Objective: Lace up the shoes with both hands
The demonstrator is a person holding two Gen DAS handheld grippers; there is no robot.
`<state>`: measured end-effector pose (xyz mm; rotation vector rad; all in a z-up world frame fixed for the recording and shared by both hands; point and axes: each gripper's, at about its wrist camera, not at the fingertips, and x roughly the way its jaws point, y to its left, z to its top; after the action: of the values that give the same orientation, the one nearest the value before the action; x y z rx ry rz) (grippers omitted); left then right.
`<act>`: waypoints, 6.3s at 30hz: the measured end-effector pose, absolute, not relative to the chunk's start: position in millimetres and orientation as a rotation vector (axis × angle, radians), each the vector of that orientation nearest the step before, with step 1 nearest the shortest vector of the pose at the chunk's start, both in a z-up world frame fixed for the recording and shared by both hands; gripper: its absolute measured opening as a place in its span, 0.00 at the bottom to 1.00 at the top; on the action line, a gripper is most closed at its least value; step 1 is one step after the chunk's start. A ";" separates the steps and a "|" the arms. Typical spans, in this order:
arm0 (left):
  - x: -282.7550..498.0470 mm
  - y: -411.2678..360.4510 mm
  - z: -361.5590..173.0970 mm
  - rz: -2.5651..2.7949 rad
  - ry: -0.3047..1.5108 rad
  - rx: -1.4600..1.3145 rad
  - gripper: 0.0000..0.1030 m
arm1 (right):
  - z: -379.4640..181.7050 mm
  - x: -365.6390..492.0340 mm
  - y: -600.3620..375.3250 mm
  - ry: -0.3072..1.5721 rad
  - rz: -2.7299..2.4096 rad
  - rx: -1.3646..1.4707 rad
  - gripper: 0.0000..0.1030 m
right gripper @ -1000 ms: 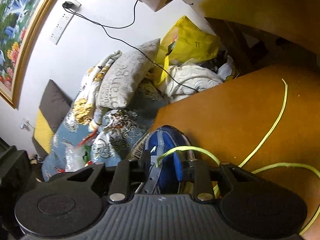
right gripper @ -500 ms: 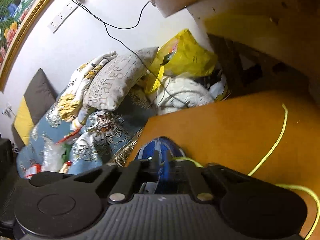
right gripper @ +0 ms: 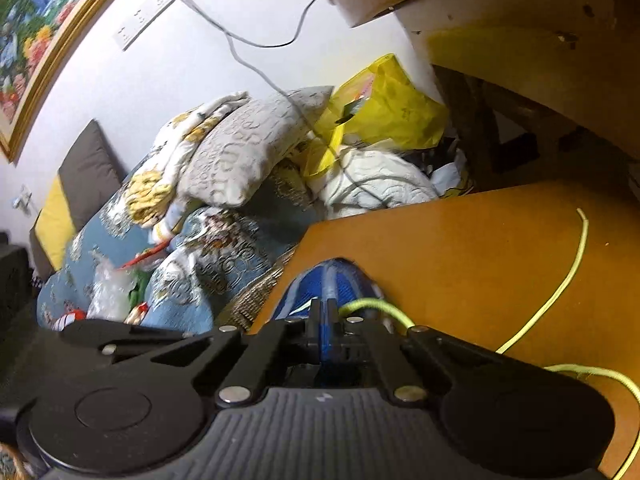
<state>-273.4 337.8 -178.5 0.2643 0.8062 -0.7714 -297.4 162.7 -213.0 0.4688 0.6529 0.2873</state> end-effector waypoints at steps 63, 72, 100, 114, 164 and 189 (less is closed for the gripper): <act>-315.2 331.2 -163.6 -0.601 0.778 0.363 0.06 | -193.2 -412.7 198.9 0.507 0.325 0.098 0.38; -295.4 321.2 -168.8 -0.579 0.807 0.387 0.08 | -196.0 -410.6 197.7 0.499 0.322 0.070 0.38; -301.4 312.4 -180.9 -0.524 0.799 0.482 0.01 | -204.8 -419.5 200.5 0.479 0.305 0.110 0.21; -299.7 303.1 -180.3 -0.495 0.780 0.509 0.09 | -206.4 -417.1 197.0 0.484 0.312 0.133 0.21; -294.9 301.8 -173.1 -0.590 0.800 0.538 0.24 | -217.5 -436.0 201.9 0.467 0.210 0.292 0.25; -277.8 306.1 -176.4 -0.674 0.851 0.481 0.02 | -218.2 -433.1 205.1 0.470 0.225 0.306 0.26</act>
<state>-277.8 306.1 -176.4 0.4811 0.8511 -0.6736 -433.1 205.1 -218.2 0.3060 0.4695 0.2247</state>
